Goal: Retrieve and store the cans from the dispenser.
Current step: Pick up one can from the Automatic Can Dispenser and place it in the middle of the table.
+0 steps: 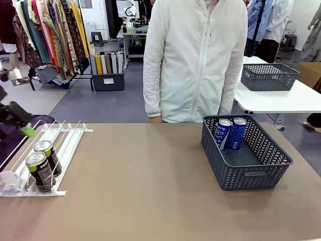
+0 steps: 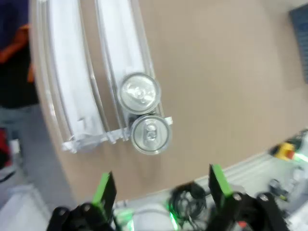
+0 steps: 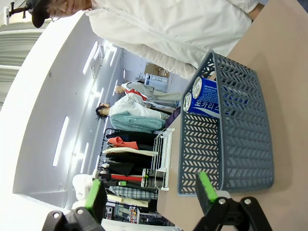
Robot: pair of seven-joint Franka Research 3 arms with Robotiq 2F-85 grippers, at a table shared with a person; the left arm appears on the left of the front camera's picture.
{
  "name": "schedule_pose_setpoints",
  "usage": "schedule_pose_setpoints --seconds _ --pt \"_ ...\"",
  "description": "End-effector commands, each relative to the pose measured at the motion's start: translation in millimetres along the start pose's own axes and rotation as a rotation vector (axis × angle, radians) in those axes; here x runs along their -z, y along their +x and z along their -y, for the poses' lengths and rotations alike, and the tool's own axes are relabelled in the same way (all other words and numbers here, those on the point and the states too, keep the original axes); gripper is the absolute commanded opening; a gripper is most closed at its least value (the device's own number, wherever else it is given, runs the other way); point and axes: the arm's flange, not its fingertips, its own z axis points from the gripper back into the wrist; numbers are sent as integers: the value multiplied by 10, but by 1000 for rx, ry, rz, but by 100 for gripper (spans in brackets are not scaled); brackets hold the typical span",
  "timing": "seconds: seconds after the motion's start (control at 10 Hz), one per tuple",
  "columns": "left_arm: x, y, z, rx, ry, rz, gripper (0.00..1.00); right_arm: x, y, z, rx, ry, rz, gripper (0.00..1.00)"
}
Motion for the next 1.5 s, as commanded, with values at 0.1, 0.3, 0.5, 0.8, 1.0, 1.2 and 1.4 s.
schedule_pose_setpoints --seconds 0.1,0.3,0.5,0.8,1.0,1.2,1.4 --pt "257 89 82 -71 72 -64 100 -11 -12 -39 7 1 -6 100" --pt "360 117 114 -81 71 -51 100 -11 -12 -39 7 1 -6 100" --pt "446 141 107 -99 77 -65 100 -11 -12 -39 7 1 -6 100" --pt "721 186 -2 -128 92 -113 100 -11 -12 -39 7 1 -6 100" --pt "919 215 -42 -131 90 -145 100 -11 -12 -39 7 1 -6 100" --pt "1113 257 -37 -116 72 -175 100 -11 -12 -39 7 1 -6 100" --pt "1173 250 -37 -119 82 -182 100 -11 -12 -39 7 1 -6 100"
